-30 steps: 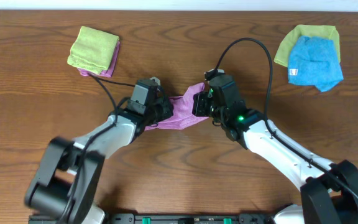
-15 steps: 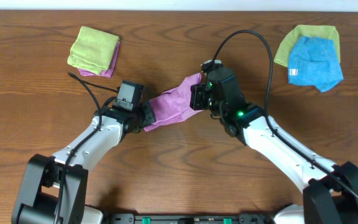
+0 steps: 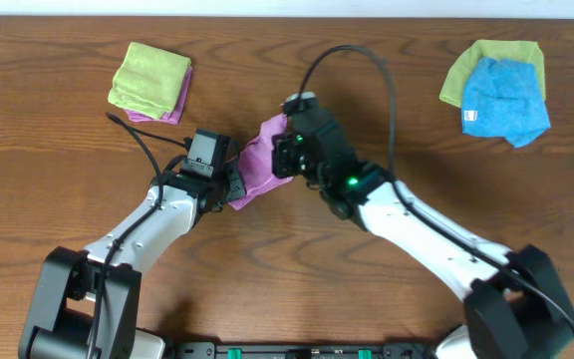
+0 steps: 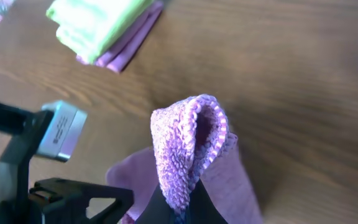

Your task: Fold the cloth

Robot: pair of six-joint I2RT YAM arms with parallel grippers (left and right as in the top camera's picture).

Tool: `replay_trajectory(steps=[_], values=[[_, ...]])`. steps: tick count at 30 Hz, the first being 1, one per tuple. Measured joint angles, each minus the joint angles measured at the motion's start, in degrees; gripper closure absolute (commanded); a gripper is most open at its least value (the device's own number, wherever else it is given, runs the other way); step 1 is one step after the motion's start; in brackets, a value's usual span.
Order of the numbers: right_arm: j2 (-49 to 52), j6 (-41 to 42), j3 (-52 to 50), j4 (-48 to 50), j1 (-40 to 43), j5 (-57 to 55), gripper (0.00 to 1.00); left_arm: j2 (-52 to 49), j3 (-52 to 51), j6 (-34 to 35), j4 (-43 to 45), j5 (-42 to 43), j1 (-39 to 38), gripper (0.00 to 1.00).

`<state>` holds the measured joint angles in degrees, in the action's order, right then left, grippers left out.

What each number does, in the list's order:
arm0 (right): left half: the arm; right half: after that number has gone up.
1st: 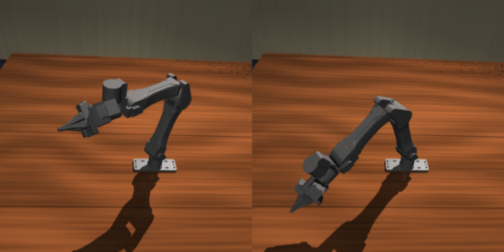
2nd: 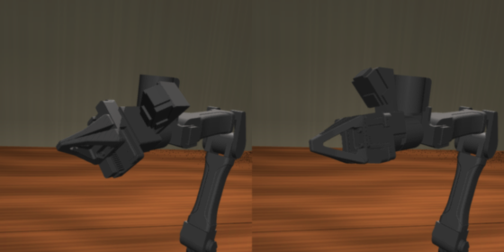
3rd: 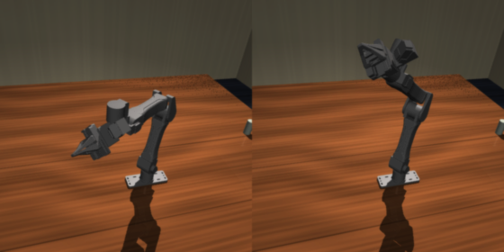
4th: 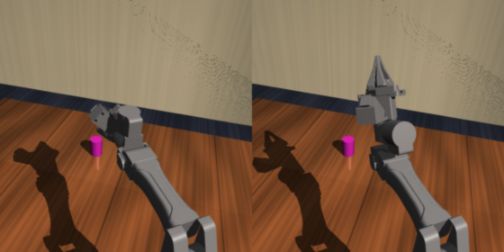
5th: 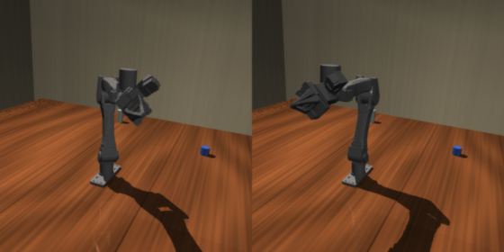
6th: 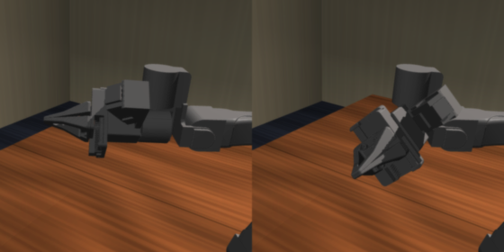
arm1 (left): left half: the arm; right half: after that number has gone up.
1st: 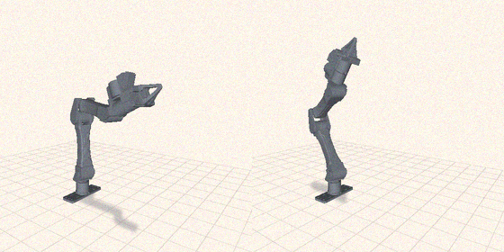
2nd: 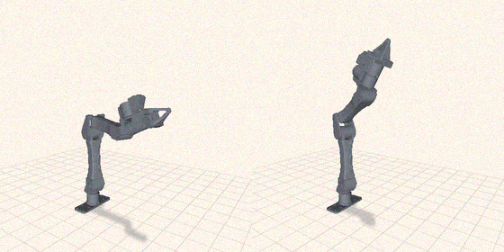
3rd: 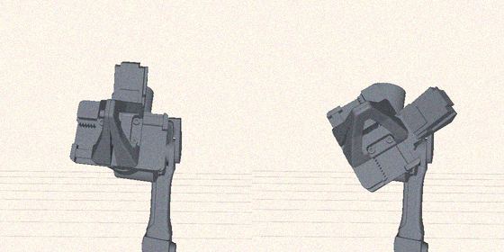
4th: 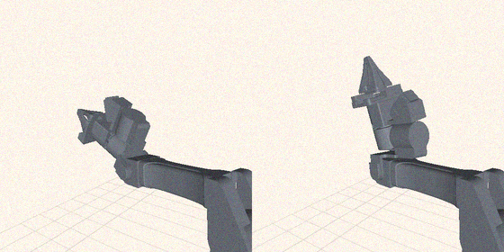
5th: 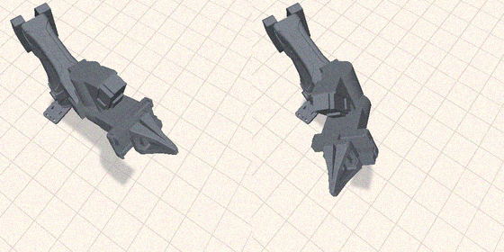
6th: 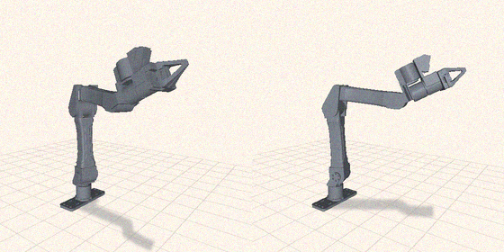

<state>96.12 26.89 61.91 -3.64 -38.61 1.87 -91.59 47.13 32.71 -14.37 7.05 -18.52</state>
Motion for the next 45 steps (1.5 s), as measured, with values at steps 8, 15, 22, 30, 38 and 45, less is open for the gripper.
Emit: replay_trajectory(steps=[8,15,22,30,38,45], values=[[5.2,-0.2,1.7,0.2,-5.2,0.0,0.99,4.1,0.0,0.0,-2.3,0.0,4.2,0.94],[6.8,-0.3,2.1,3.7,-6.8,-0.1,0.99,13.0,0.0,-0.2,-3.9,-0.2,11.2,0.94],[12.9,-0.4,4.9,4.2,-7.6,0.1,0.99,15.7,0.0,-1.7,-5.5,-0.2,12.3,0.94],[15.1,-0.7,6.6,3.9,-9.2,1.5,0.54,15.9,0.0,-1.7,-5.8,-0.2,12.3,0.94],[15.1,-1.3,7.0,2.7,-11.5,6.4,0.36,16.1,0.0,-1.9,-5.9,-0.3,12.5,0.94],[15.0,-1.8,7.0,1.2,-11.7,7.2,0.35,18.8,0.0,-2.8,-7.3,-0.7,16.3,0.82]])
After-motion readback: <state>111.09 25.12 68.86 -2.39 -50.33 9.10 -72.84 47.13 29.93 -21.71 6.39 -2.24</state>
